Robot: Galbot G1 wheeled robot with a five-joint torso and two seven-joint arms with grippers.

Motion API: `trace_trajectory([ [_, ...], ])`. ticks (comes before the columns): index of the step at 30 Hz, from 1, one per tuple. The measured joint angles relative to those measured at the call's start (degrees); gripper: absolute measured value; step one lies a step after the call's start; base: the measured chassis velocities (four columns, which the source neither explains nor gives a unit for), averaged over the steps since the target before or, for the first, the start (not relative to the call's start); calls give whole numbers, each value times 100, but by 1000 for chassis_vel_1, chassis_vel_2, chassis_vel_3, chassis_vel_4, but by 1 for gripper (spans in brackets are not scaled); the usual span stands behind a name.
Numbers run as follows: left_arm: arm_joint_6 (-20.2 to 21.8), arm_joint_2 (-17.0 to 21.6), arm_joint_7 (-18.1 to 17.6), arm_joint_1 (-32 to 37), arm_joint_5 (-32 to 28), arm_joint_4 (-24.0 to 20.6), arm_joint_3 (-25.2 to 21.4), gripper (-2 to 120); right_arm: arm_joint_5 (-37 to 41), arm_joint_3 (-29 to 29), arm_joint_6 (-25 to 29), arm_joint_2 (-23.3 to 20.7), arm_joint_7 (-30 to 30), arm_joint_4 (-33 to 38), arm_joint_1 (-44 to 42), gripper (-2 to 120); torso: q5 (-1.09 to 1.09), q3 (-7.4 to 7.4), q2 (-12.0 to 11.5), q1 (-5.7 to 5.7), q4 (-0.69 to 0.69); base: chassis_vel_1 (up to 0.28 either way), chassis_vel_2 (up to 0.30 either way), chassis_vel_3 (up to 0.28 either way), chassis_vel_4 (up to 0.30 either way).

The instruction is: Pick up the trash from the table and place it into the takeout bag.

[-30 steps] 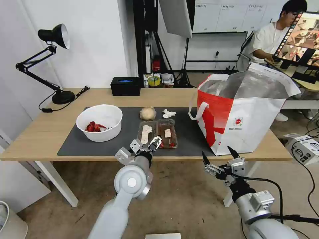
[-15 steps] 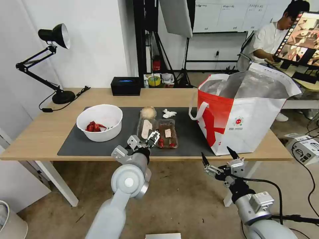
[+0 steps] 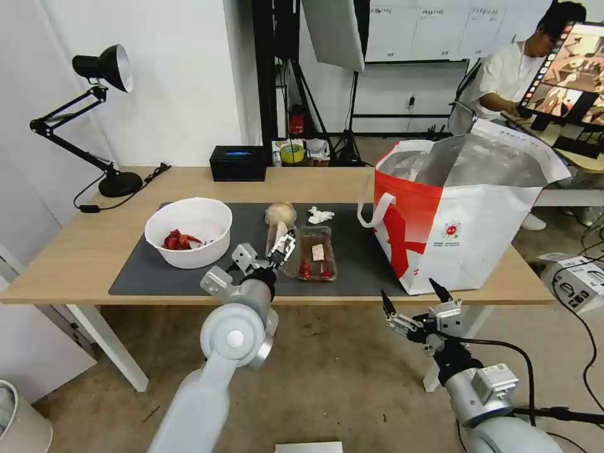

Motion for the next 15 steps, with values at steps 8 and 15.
trace_trajectory([
  [8,13,126,107,-55,-118,-65,65,100,-5,16,10,-14,-13,21,-6,100,0,0,0,0,0,0,0,0,0],
  [15,59,318,212,-252,-307,8,228,100,-13,34,31,27,-19,54,-47,100,-1,0,-1,0,0,0,0,0,0],
])
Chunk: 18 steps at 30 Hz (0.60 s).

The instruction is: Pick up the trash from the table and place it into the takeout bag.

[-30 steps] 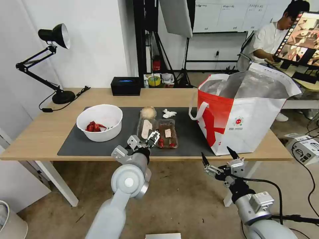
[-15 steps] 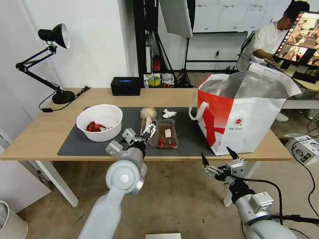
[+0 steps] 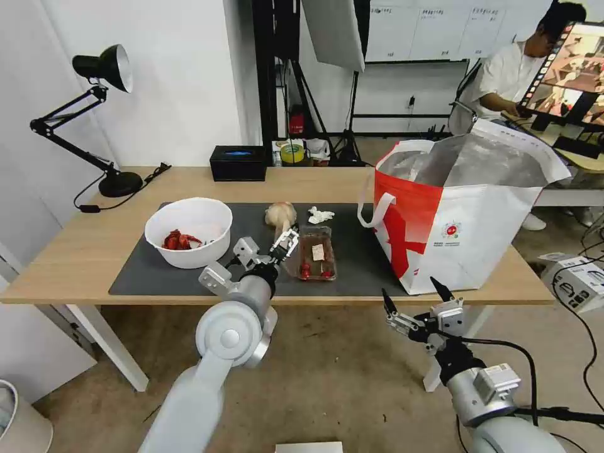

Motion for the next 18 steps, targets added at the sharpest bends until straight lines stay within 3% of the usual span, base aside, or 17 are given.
trace_trajectory([
  [18,208,559,171,-719,-232,305,693,100,-17,85,51,58,-6,32,-80,100,1,0,0,0,0,0,0,0,0],
])
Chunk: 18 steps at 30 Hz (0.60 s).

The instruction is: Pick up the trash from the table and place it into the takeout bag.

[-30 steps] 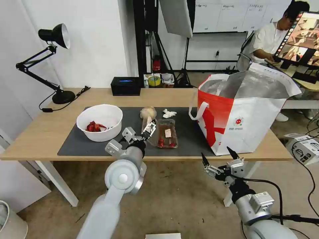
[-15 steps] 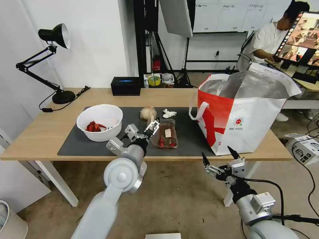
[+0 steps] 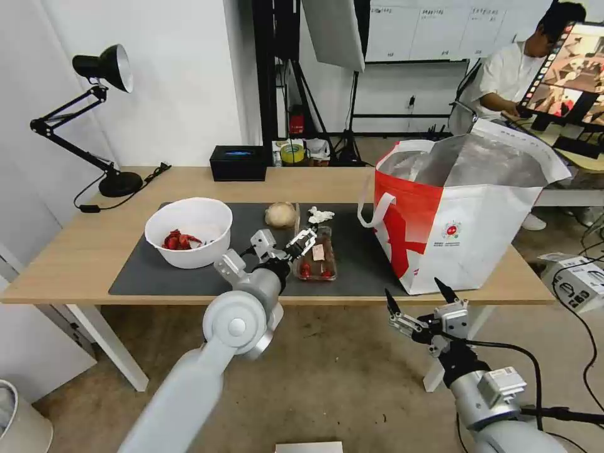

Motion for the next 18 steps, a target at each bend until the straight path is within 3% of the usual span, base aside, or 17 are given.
trace_trajectory([
  [11,216,346,241,-342,134,226,515,100,4,-2,57,41,-3,-51,6,100,0,0,0,0,0,0,0,0,0],
  [14,273,568,687,-425,698,263,666,100,5,-12,63,58,-6,-70,20,100,-1,0,0,0,0,0,0,0,0],
  [15,273,568,687,-425,698,263,666,100,5,-12,63,58,-6,-70,20,100,-1,0,0,0,0,0,0,0,0],
  [18,268,872,1353,-542,1763,391,798,100,5,-35,76,79,-9,-104,31,100,-1,0,0,0,0,0,0,0,0],
])
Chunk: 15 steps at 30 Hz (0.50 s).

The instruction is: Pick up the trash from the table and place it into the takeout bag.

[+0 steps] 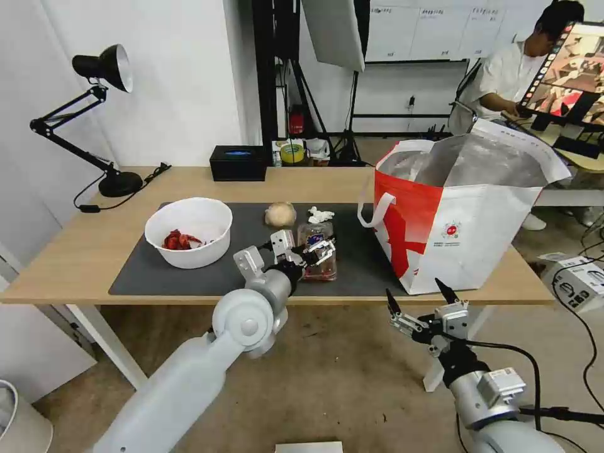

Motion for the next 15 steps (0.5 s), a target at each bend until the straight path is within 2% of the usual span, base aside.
trace_trajectory([
  [1,0,0,0,0,0,0,0,100,0,0,0,0,0,0,0,100,0,0,0,0,0,0,0,0,0],
  [3,-43,231,391,-149,738,87,125,100,0,-8,6,1,-1,-14,15,100,0,0,0,0,0,0,0,0,0],
  [4,-43,231,391,-149,738,87,125,100,0,-8,6,1,-1,-14,15,100,0,0,0,0,0,0,0,0,0],
  [7,-181,536,844,-414,1443,260,395,99,2,-14,8,-11,-1,-35,50,100,0,0,0,0,0,0,0,0,0],
  [8,-181,536,844,-414,1443,260,395,99,2,-14,8,-11,-1,-35,50,100,0,0,0,0,0,0,0,0,0],
  [9,-253,628,1043,-525,1725,375,515,93,19,-17,8,-19,-1,-50,73,100,0,0,0,0,0,0,0,0,0],
  [10,-253,628,1043,-525,1725,375,515,93,19,-17,8,-19,-1,-50,73,100,0,0,0,0,0,0,0,0,0],
  [12,-379,734,1391,-705,2141,590,740,81,158,-35,9,-35,1,-86,122,100,0,0,0,0,0,0,0,0,0],
  [13,-379,734,1391,-705,2141,590,740,81,158,-35,9,-35,1,-86,122,100,0,0,0,0,0,0,0,0,0],
  [15,-445,817,1698,-842,2437,741,919,73,351,-61,7,-64,7,-112,162,100,0,0,0,0,0,0,0,0,0],
])
